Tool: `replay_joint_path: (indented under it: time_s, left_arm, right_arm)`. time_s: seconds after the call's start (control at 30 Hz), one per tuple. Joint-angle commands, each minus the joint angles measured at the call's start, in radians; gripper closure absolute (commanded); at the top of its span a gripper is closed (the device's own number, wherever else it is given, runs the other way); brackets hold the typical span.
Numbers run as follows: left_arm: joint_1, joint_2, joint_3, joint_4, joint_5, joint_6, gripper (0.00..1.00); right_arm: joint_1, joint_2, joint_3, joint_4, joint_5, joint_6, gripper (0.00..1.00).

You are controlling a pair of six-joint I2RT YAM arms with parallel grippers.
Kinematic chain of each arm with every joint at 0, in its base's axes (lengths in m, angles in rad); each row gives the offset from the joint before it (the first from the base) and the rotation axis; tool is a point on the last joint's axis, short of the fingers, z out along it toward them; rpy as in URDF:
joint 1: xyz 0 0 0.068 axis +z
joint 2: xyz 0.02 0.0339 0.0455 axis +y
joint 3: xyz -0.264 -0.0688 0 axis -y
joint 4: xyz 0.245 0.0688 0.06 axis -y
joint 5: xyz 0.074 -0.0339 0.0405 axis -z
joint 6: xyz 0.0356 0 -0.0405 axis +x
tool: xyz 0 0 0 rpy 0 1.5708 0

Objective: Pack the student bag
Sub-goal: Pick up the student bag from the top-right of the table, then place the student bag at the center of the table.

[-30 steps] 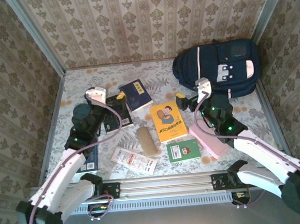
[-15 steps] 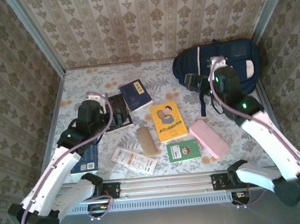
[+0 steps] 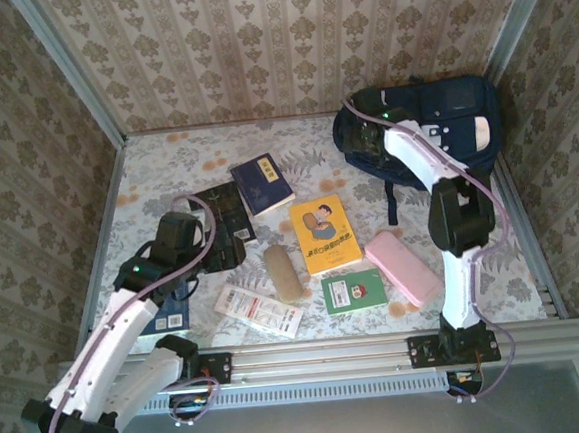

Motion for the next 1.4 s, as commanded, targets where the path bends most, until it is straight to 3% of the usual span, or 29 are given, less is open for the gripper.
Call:
replay_joint_path:
  time_s: [0.0, 0.03, 0.17, 0.27, 0.4, 0.6, 0.7, 0.93, 1.03, 1.2, 1.37]
  left_arm:
    - [0.001, -0.062, 0.062, -0.054, -0.015, 0.036, 0.0]
    - [0.002, -0.075, 0.065, -0.056, -0.022, 0.05, 0.0]
    - [0.001, -0.121, 0.015, -0.022, -0.08, 0.08, 0.0]
    - [-0.003, -0.145, -0.005, 0.009, -0.043, 0.086, 0.0]
    - [-0.026, -0.144, -0.018, 0.021, -0.036, 0.082, 0.0]
    - [-0.038, -0.167, -0.018, 0.019, -0.075, 0.077, 0.0]
    - [-0.038, -0.169, -0.021, 0.024, -0.074, 0.08, 0.0]
    - [-0.02, -0.161, -0.015, 0.024, -0.081, 0.089, 0.0]
    - [-0.018, -0.161, -0.017, 0.027, -0.074, 0.089, 0.0]
    - [-0.017, -0.164, -0.017, 0.025, -0.07, 0.087, 0.0]
    - [-0.017, -0.163, -0.015, 0.02, -0.075, 0.084, 0.0]
  right_arm:
    - [-0.032, 0.1, 0.167, -0.094, 0.065, -0.064, 0.15]
    - [-0.048, 0.121, 0.194, -0.096, 0.055, -0.071, 0.14]
    - [-0.152, 0.208, 0.287, -0.076, -0.237, -0.057, 0.21]
    - [-0.183, 0.295, 0.4, -0.102, -0.384, -0.069, 0.25]
    - [-0.207, 0.409, 0.56, -0.17, -0.428, -0.062, 0.25]
    - [-0.238, 0.48, 0.602, -0.114, -0.546, -0.034, 0.25]
    - [-0.232, 0.496, 0.611, -0.092, -0.585, -0.049, 0.35]
    - [-0.223, 0.498, 0.607, -0.061, -0.579, -0.06, 0.85]
    - [-0.218, 0.483, 0.606, -0.068, -0.595, -0.072, 1.0]
    - [-0.194, 0.375, 0.577, -0.054, -0.609, -0.142, 1.0]
    - [-0.189, 0.256, 0.56, -0.008, -0.74, -0.125, 1.0]
